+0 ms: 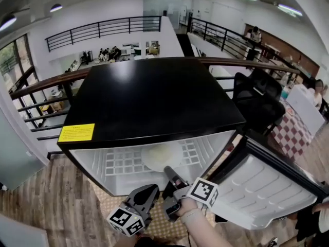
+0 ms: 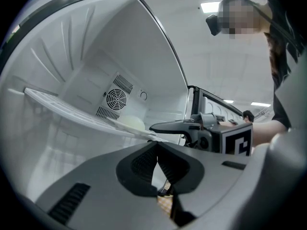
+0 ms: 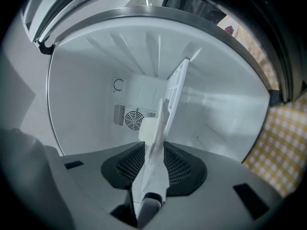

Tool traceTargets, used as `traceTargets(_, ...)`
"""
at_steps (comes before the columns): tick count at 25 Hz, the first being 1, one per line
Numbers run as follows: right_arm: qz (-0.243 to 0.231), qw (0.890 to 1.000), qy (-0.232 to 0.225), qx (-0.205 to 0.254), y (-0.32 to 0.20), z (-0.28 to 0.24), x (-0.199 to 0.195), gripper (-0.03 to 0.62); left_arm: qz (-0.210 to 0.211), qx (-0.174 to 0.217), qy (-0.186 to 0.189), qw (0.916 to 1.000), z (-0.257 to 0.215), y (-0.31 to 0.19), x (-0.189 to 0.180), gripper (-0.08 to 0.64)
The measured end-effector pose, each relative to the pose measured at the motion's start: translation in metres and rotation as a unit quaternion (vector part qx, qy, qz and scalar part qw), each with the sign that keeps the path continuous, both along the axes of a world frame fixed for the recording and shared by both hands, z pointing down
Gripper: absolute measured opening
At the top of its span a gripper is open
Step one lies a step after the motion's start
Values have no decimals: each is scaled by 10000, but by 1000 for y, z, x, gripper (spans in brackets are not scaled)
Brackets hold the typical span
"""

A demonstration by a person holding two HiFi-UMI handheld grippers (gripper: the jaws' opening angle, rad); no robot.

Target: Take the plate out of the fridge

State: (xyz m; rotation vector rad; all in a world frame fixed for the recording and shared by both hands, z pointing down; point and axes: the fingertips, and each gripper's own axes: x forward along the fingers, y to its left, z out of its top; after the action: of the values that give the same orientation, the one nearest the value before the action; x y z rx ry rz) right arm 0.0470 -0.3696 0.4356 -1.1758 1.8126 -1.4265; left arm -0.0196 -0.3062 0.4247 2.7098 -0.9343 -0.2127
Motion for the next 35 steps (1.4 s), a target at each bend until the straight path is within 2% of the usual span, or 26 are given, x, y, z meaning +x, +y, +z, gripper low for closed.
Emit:
traceTargets(4, -200, 9983, -554, -55, -7, -9, -24, 127, -92, 122, -40, 9999, 0, -8, -9, 9)
traceTargets(8, -108, 9973, -659, -311, -8, 1, -17, 126, -35, 96, 115, 9999, 7, -11, -6, 9)
traceTargets(11, -231, 9963, -781, -284, -9, 0, -12, 123, -5, 137, 167, 9998, 8, -9, -6, 9)
traceTargets(16, -314, 9912, -1185, -501, -8, -6, -13, 123, -48, 142, 159, 9998, 2, -4, -8, 9)
traceTargets(19, -254, 9900, -1243, -619, -8, -5, -13, 119, -123, 124, 150, 9997, 0, 2, -11, 9)
traceTargets(21, -234, 9898, -1254, -634, -6, -3, -13, 78, -157, 87, 154, 9997, 1, 7, -12, 9)
traceTargets(25, -150, 9911, -1232, -483, -6, -5, -11, 46, -175, 19, 132, 9998, 5, 13, -15, 9)
traceTargets(35, -46, 9928, -1172, -243, 14, -8, -15, 43, -196, -88, 117, 9997, 14, 21, -19, 9)
